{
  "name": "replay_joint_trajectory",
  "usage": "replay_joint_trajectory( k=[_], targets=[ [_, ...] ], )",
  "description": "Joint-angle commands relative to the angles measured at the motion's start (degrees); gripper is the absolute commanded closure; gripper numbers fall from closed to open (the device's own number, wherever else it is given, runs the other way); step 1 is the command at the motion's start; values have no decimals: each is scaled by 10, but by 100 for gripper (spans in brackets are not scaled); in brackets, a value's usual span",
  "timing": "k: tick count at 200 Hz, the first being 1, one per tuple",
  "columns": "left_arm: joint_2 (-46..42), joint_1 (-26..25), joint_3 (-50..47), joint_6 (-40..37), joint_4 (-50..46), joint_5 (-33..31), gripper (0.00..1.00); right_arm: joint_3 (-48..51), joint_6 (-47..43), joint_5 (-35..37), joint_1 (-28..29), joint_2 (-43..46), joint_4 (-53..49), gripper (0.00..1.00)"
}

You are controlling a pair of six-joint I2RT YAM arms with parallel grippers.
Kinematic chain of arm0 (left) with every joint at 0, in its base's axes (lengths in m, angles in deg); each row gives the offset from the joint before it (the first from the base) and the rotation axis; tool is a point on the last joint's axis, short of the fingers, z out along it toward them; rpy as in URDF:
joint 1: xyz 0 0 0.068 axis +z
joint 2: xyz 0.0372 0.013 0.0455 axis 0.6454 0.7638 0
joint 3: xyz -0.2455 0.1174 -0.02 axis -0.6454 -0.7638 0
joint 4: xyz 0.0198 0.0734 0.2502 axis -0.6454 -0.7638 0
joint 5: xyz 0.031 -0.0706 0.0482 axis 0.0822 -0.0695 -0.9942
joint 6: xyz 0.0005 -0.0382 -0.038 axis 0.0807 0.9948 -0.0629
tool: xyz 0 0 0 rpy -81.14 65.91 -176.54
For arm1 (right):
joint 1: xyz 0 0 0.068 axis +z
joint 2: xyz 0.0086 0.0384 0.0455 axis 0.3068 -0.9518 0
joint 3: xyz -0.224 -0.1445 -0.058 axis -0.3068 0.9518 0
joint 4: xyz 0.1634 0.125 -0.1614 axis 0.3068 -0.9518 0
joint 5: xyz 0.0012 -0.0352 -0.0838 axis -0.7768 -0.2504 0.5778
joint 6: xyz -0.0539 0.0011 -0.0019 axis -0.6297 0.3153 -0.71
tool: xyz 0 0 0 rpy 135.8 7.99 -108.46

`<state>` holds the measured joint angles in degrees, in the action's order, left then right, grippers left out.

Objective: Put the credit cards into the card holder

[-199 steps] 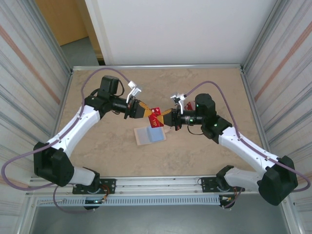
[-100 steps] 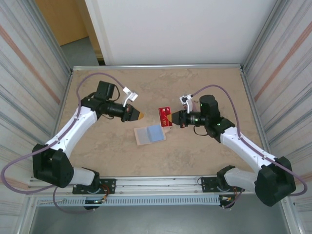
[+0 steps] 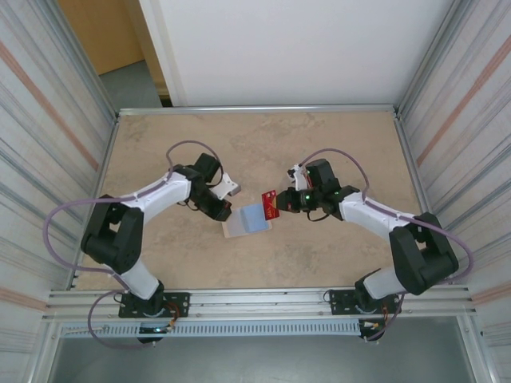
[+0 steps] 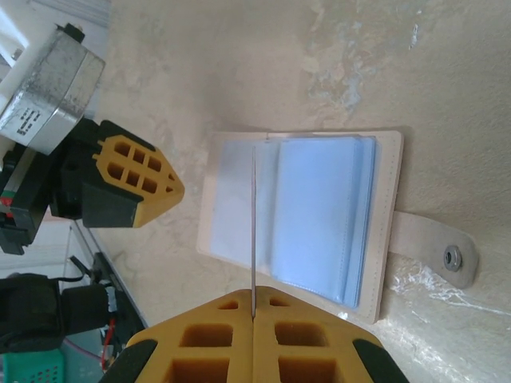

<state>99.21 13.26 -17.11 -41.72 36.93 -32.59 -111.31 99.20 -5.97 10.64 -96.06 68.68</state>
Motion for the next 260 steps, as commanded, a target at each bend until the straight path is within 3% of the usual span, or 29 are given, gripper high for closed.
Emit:
replay_joint_trajectory(
  k=[1,94,260],
  targets=[
    [16,-1,18,-29,-10,-50,100,-35,15,2,15,-26,4,100],
    [51,-25,39,-58,-16,-64,100,-97,22,-33,51,-149,31,100],
    [92,-41,-2,-80,22,-121,100,-143,-15,-59,66,-223,-36,100]
  ],
)
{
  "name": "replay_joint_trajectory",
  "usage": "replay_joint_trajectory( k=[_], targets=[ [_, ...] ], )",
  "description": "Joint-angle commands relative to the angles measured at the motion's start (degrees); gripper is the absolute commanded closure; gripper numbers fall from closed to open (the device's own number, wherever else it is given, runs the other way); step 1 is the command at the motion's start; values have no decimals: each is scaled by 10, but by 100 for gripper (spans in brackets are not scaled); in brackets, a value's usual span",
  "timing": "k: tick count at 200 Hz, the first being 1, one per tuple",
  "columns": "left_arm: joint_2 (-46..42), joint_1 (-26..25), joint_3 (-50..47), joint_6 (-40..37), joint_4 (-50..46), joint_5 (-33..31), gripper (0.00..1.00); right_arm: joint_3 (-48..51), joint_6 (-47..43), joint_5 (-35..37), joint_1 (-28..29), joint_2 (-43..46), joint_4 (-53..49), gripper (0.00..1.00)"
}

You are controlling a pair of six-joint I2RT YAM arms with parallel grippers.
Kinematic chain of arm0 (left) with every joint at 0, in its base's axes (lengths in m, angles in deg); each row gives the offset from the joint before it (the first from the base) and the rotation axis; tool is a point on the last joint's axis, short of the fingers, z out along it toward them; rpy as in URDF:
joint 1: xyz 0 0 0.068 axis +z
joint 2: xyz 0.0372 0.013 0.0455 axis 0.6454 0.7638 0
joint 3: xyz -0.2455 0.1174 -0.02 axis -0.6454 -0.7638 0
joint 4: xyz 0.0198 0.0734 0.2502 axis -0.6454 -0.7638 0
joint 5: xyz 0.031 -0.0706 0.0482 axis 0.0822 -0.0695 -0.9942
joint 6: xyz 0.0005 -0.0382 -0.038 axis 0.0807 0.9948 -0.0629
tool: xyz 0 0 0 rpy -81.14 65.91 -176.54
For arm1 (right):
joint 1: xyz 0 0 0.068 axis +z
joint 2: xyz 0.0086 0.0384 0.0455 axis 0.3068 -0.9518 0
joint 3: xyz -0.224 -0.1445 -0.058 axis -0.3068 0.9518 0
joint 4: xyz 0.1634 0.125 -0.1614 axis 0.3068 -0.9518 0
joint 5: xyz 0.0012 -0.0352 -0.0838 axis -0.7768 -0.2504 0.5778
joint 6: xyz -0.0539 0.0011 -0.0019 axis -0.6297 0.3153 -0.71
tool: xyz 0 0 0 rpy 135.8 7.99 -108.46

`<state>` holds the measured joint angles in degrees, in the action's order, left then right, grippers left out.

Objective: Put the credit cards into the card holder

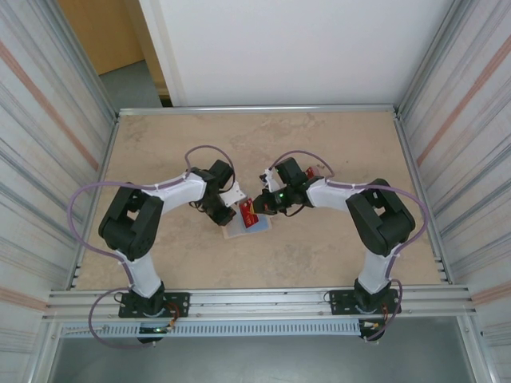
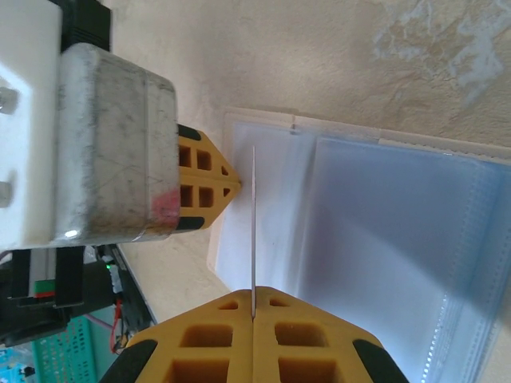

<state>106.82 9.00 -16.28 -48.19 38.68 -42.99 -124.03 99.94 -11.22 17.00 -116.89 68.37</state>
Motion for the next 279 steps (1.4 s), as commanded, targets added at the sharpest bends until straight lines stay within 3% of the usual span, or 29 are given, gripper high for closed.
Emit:
replay_joint_trajectory(
  k=[1,279],
  targets=[
    [16,2,-10,-15,5,-17,100,-16,-23,-6,2,-15,-33,100],
    [-6,26,-29,-25,21,-21,100,-53,-50,-70,2,-86,-52,100]
  ],
)
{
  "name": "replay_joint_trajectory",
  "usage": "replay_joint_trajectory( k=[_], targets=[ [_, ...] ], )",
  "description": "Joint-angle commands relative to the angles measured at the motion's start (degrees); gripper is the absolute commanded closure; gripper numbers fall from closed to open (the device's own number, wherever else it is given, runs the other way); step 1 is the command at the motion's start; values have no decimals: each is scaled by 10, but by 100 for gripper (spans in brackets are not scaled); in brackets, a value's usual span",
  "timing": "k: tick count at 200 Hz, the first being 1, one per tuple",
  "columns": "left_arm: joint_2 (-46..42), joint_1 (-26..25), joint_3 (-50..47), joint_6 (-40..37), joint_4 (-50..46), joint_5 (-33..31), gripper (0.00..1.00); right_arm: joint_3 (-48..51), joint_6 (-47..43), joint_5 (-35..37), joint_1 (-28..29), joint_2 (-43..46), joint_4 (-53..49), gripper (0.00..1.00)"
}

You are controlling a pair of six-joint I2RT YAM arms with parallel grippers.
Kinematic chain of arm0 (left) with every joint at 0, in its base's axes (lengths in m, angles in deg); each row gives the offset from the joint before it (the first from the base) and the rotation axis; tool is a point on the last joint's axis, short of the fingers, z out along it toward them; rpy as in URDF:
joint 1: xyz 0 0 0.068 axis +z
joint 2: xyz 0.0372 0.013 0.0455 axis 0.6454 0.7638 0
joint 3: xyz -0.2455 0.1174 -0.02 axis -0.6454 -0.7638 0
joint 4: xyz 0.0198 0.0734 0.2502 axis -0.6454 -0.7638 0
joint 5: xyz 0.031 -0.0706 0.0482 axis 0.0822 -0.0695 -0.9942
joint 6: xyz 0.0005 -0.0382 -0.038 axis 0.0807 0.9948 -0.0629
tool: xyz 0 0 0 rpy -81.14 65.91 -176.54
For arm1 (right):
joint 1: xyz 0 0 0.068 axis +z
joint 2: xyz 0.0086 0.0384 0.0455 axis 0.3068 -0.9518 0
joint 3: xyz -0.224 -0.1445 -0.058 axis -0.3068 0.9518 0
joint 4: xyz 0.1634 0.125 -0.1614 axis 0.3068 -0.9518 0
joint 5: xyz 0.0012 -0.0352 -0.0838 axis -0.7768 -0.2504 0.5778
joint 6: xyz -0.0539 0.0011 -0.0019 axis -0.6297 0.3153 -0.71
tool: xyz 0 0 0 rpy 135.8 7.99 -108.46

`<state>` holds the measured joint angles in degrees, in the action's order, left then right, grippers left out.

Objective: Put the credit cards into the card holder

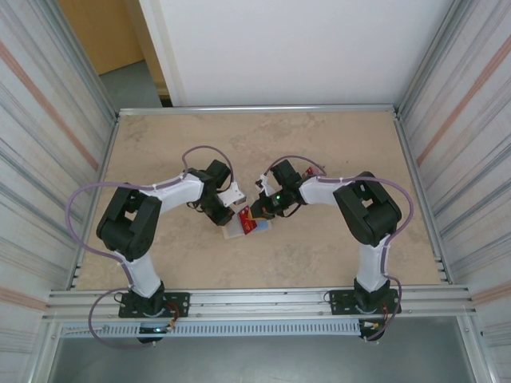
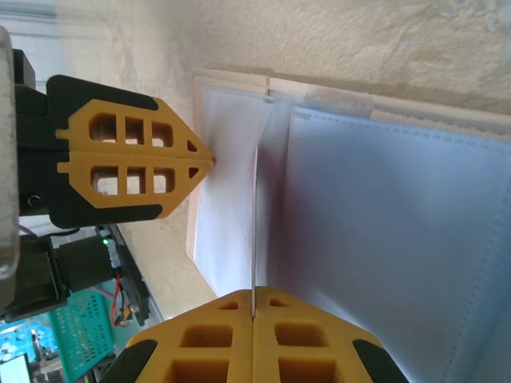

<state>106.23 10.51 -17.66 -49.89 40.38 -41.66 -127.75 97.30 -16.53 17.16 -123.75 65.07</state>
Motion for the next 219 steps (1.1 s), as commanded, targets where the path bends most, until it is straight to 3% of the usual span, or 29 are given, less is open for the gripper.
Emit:
replay_joint_trajectory(
  k=[1,65,146,219],
  targets=[
    [0,11,-15,-8,4,-34,100,-17,-24,-17,0,-18,-19,100],
    [3,11,-13,-8,4,-33,100,-20,-26,-21,-11,-28,-10,100],
    [3,10,-13,-8,4,-31,100,-1,36,-4,2,-41,72,100],
    [-2,11,-15,-8,5,-30,100,1,63,-30,5,-41,105,100]
  ],
)
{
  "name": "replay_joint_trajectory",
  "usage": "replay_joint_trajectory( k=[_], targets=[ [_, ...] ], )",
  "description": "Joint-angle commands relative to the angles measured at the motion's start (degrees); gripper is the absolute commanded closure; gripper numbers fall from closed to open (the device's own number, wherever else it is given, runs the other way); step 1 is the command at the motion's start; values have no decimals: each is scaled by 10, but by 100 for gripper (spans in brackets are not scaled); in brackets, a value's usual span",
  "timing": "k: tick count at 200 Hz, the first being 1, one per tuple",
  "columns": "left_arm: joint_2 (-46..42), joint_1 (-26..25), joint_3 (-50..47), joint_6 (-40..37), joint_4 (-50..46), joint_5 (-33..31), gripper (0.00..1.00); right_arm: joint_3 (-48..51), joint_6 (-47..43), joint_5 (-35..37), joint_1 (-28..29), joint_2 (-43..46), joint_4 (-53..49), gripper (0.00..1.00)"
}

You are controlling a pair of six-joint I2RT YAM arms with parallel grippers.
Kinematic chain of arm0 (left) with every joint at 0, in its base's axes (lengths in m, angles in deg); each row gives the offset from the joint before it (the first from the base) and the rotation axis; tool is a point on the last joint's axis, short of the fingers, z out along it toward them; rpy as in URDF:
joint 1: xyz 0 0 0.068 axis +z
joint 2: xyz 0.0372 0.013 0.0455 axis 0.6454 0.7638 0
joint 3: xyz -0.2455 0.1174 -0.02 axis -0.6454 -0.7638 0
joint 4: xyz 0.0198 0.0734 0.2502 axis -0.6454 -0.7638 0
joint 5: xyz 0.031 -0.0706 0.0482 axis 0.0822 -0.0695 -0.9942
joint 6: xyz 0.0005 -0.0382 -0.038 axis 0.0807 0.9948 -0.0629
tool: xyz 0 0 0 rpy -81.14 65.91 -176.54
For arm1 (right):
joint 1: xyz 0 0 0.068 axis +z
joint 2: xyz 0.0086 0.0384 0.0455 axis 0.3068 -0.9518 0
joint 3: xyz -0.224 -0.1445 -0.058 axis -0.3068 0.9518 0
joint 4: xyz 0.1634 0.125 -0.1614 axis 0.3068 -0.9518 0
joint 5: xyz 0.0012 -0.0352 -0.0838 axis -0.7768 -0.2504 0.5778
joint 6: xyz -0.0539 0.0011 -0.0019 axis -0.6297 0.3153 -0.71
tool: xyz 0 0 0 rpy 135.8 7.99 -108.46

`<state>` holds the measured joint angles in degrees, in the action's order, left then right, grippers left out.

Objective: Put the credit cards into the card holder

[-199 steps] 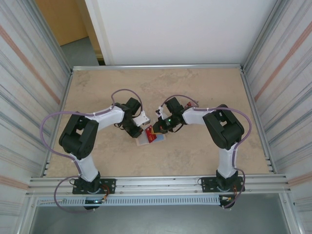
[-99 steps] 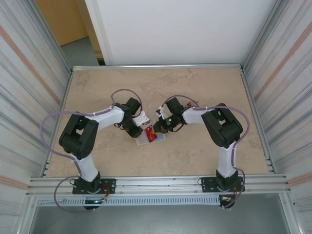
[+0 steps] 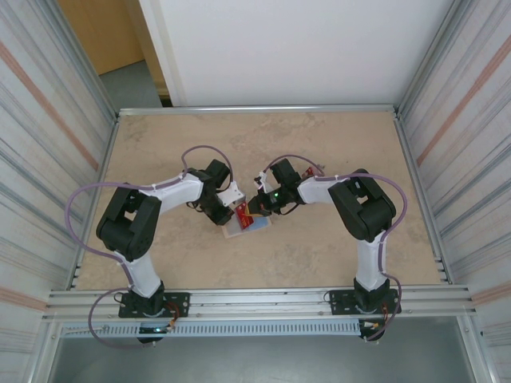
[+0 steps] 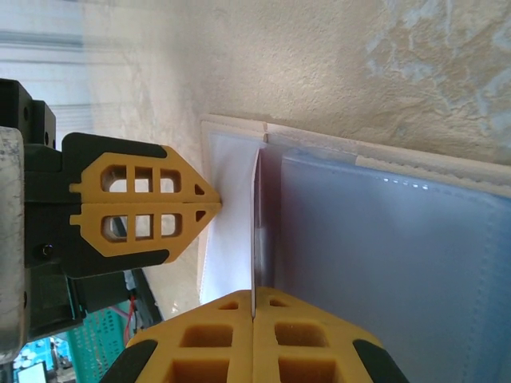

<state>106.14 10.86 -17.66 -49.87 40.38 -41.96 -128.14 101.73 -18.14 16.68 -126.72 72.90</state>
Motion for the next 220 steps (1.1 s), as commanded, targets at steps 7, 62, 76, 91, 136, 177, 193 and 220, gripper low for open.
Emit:
replay_joint_trajectory(
  k=[7,62,76,91,136,177,193,220],
  targets=[
    [-1,7,-16,-8,6,-26,100,4,20,-16,11,-12,27,100],
    [-6,8,-20,-9,7,-28,100,21,39,-26,9,-4,57,100],
    [-6,9,-19,-9,7,-29,100,23,42,-30,5,-1,60,100],
    [-6,8,-18,-9,7,-28,100,26,45,-36,4,0,65,100],
    [-6,8,-19,-10,6,-31,100,30,56,-51,2,3,78,100],
    [-6,9,-20,-10,6,-30,100,31,55,-53,-1,6,74,100],
    [-5,9,-20,-10,6,-30,100,32,55,-55,-1,6,74,100],
    [-3,10,-19,-10,6,-30,100,35,55,-57,-4,8,75,100]
  ],
)
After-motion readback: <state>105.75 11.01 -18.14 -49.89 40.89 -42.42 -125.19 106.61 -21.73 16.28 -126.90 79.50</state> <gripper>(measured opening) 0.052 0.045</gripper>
